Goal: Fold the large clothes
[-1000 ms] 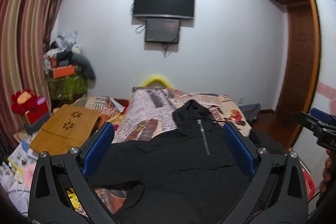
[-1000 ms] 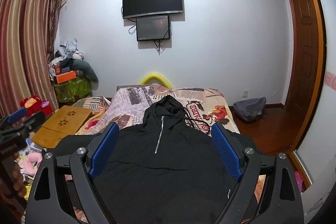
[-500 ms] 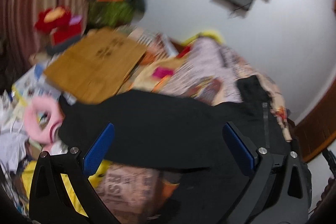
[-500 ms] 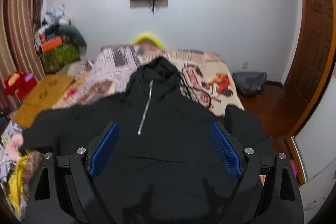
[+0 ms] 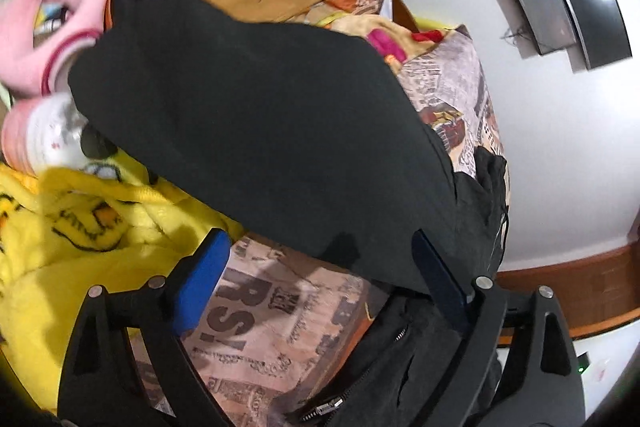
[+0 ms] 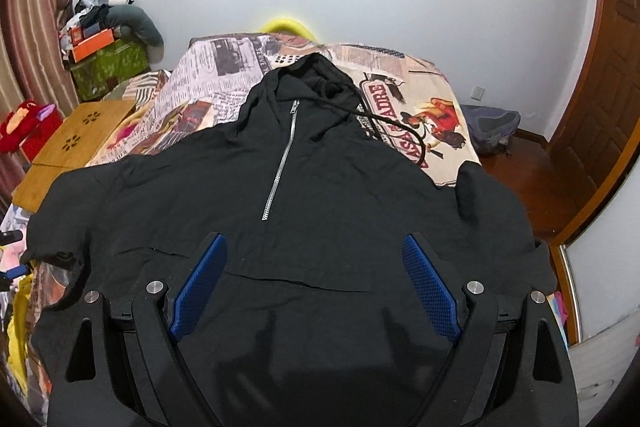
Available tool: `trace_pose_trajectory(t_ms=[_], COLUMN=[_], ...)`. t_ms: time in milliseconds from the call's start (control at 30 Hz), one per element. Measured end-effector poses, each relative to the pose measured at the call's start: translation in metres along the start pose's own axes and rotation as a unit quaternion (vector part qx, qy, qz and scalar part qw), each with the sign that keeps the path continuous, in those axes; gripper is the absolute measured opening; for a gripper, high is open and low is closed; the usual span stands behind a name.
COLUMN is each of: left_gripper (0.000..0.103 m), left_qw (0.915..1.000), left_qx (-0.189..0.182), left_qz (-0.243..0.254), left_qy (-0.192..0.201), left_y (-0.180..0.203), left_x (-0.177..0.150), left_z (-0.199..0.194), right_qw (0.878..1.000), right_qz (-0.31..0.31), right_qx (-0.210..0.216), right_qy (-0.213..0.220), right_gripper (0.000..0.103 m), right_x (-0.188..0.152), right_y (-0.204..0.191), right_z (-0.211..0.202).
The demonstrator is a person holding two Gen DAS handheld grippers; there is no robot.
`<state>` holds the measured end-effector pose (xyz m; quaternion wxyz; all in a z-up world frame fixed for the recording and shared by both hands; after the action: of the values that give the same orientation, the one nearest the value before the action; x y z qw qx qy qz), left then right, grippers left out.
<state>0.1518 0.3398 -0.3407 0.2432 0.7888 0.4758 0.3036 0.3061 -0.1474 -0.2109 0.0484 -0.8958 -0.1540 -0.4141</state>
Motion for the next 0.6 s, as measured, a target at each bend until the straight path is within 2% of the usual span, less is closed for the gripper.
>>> trace_pose_trajectory(t_ms=[67,167,333,467,567,600], left_gripper=[0.088,0.074,0.051,0.014,0.008,0.007], left_qw=[1.0000,0.9998,0.9977,0.9915,0.9838,0.9783], left_qx=[0.001,0.011,0.058,0.107,0.128,0.140], left_qz=[-0.009,-0.016,-0.005,0.041,0.089,0.113], left_qy=[0.002,0.009,0.033,0.062,0.089,0.103], left_y=[-0.004,-0.009,-0.013,-0.002,0.018,0.030], left_x=[0.003,0.012,0.025,0.035,0.043,0.048], left_z=[0.006,0.013,0.014,0.005,-0.005,-0.010], right_qw=[1.000,1.000,1.000,1.000,1.000,1.000], right_qz=[-0.003,-0.004,0.001,0.001,0.000,0.000], right_qx=[-0.002,-0.004,-0.005,-0.008,-0.009,-0.009], right_qy=[-0.003,-0.006,-0.007,-0.004,0.000,0.002], right_gripper=[0.087,0.087,0.087,0.087,0.087,0.087], right_x=[0.001,0.001,0.003,0.006,0.009,0.010], right_y=[0.000,0.001,0.005,0.008,0.011,0.012], right_z=[0.004,0.006,0.009,0.007,0.005,0.004])
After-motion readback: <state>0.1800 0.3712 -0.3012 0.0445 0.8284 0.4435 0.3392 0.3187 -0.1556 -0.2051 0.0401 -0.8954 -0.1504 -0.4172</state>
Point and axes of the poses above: each gripper's, at about its wrist camera, not at the fingertips, and z roughly the way its jaws point, y to its right, x to its top, the point moved 8 cm from there along z, roughly the way its jaws point, and after that the axes turned 5 degrees about y, right-handed, at the moved point
